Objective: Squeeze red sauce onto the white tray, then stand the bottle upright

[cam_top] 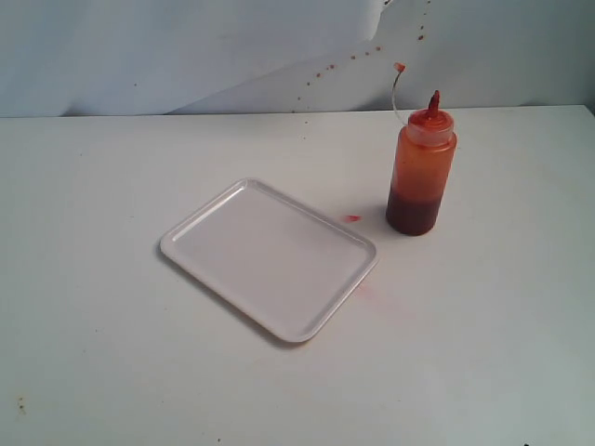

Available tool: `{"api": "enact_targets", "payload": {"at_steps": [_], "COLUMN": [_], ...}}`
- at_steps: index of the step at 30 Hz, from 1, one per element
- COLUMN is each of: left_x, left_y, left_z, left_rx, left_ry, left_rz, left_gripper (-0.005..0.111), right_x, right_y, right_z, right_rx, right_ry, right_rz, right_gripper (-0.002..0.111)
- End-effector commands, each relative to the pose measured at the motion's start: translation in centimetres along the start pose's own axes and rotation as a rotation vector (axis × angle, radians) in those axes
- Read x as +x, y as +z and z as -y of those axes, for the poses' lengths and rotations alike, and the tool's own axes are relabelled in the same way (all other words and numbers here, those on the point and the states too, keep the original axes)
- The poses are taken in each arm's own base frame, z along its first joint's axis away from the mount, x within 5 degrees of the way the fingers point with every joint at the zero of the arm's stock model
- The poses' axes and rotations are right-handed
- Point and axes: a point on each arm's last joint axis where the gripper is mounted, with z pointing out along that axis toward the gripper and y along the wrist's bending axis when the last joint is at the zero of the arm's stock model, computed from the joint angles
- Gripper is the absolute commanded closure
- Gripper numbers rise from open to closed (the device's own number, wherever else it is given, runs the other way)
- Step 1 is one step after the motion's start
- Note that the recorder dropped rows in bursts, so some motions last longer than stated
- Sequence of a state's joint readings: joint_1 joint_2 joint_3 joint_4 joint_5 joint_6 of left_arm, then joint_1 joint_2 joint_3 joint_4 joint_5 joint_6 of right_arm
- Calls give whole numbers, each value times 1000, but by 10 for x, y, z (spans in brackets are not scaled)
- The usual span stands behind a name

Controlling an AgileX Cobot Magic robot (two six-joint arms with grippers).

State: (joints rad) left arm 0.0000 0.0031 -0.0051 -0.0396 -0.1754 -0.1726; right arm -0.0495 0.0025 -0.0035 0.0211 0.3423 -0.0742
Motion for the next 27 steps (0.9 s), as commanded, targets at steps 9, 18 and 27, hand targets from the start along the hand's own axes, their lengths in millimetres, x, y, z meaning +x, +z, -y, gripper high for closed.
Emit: {"api": "enact_targets", "payload": {"at_steps": [9, 18, 27], "left_x": [-29, -16, 46], "left_y": [4, 89, 209], "left_z": [25, 42, 67], "left_rx": [304, 454, 899], "left_ry": [-97, -167, -69], "left_rz": [320, 30, -326], "left_gripper": [105, 105, 105], "right_x": [1, 1, 1], "right_y": [0, 0, 0], "right_z": [0, 0, 0], "right_rx": [1, 1, 1], "right_ry": [-9, -9, -9], "right_rz": [0, 0, 0], "right_gripper": [108, 108, 108]}}
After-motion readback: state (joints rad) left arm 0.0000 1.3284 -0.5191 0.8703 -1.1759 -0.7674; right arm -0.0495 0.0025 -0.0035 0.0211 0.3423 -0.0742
